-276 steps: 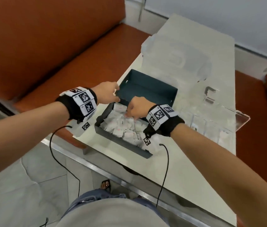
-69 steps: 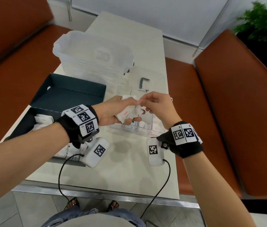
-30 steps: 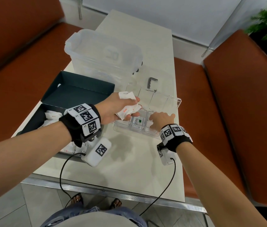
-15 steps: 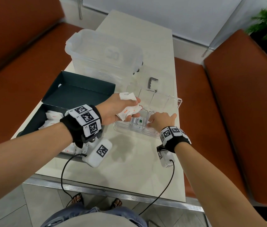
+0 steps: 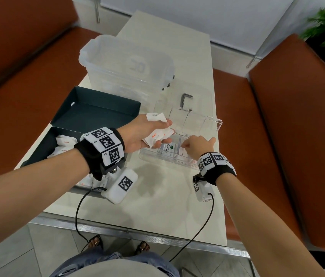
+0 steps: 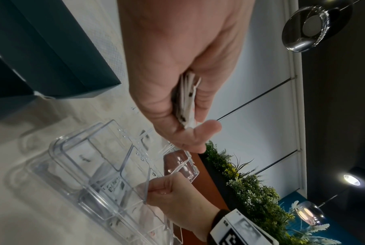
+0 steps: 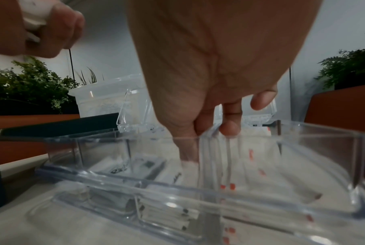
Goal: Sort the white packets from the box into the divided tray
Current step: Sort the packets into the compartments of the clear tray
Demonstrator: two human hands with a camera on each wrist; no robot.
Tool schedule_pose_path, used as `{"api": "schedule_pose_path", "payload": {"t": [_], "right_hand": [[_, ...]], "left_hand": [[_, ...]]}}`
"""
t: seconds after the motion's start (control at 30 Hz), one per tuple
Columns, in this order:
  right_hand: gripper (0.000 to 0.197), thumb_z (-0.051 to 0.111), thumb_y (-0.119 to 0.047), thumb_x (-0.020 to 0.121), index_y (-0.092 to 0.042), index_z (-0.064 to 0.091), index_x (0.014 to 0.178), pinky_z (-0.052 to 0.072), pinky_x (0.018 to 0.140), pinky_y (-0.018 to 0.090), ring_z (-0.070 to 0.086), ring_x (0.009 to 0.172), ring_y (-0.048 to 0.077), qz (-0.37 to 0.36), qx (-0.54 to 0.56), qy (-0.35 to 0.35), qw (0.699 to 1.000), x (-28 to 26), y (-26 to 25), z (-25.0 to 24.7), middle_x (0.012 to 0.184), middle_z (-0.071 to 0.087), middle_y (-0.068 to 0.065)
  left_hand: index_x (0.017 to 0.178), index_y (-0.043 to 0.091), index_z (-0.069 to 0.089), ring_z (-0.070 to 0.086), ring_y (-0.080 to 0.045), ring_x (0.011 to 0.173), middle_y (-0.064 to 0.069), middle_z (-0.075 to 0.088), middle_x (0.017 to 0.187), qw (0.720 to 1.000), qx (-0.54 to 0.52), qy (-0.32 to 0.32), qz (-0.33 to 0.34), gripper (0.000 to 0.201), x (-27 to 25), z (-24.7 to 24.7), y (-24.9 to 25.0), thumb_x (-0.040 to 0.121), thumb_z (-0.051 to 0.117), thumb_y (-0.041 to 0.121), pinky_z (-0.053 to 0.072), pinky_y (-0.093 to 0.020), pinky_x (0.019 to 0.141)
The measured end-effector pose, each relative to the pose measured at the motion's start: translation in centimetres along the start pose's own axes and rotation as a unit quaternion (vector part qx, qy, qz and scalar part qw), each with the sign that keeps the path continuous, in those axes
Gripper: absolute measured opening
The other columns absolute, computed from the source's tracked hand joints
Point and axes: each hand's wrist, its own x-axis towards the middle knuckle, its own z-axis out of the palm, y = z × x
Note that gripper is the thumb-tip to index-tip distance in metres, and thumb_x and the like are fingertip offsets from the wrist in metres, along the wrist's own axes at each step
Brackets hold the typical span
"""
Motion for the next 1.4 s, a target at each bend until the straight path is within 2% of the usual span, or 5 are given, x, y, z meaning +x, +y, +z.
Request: {"api": "schedule_pose_path", "payload": {"t": [0.2,0.47,0.63,0.97,1.4], "right_hand": [[0.028,0.047,-0.021,0.096,-0.035,0.070,0.101,0.026,0.088,0.040,0.059,0.097,0.016,-0.035,0.115,0.122,0.985,-2.1,-0.3,-3.2,0.104,0.069,-0.012],[0.025,0.067,-0.037,0.086,-0.023,0.068,0.106,0.041,0.052,0.003,0.061,0.060,-0.008,-0.095,0.462,0.150,0.869,-5.7,-4.0,-5.7,0.083,0.066,-0.008],[0.018,0.070,-0.018,0.084,-0.021,0.070,0.102,0.043,0.051,0.008,0.063,0.075,0.010,-0.069,0.532,0.119,0.835,-5.7,-3.8,-5.8,0.087,0.067,0.006],[0.009,0.067,-0.007,0.087,-0.010,0.060,0.090,0.051,0.059,0.026,0.052,0.055,0.012,-0.002,0.628,0.055,0.777,-5.9,-2.7,-6.6,0.078,0.062,0.003],[0.011,0.066,-0.013,0.088,-0.012,0.070,0.099,0.051,0.058,0.020,0.058,0.056,0.007,-0.071,0.496,0.105,0.859,-5.1,-1.4,-9.2,0.071,0.066,0.001]], "left_hand": [[0.107,0.009,0.062,0.071,-0.029,0.073,-0.014,0.074,0.092,0.999,-0.023,-0.015,-0.030,0.022,0.1,0.0,0.1,0.096,0.057,0.027,0.048,-0.021,0.044],[0.109,0.009,0.056,0.074,-0.028,0.078,-0.014,0.075,0.082,0.997,-0.041,-0.042,-0.045,0.028,0.7,0.9,0.1,0.100,0.047,0.033,0.057,-0.027,0.053],[0.111,0.006,0.057,0.074,-0.029,0.082,-0.014,0.075,0.086,0.997,-0.015,-0.072,-0.023,0.017,0.7,1.0,0.1,0.096,0.054,0.014,0.058,-0.029,0.056],[0.116,0.006,0.058,0.073,-0.031,0.084,-0.019,0.073,0.098,0.998,0.011,-0.058,0.026,0.025,1.0,0.7,-0.6,0.092,0.060,0.001,0.058,-0.033,0.058],[0.106,0.007,0.065,0.068,-0.020,0.067,-0.002,0.072,0.077,0.976,0.172,-0.009,0.133,0.023,2.2,0.7,0.8,0.085,0.073,0.010,0.044,-0.022,0.042]]}}
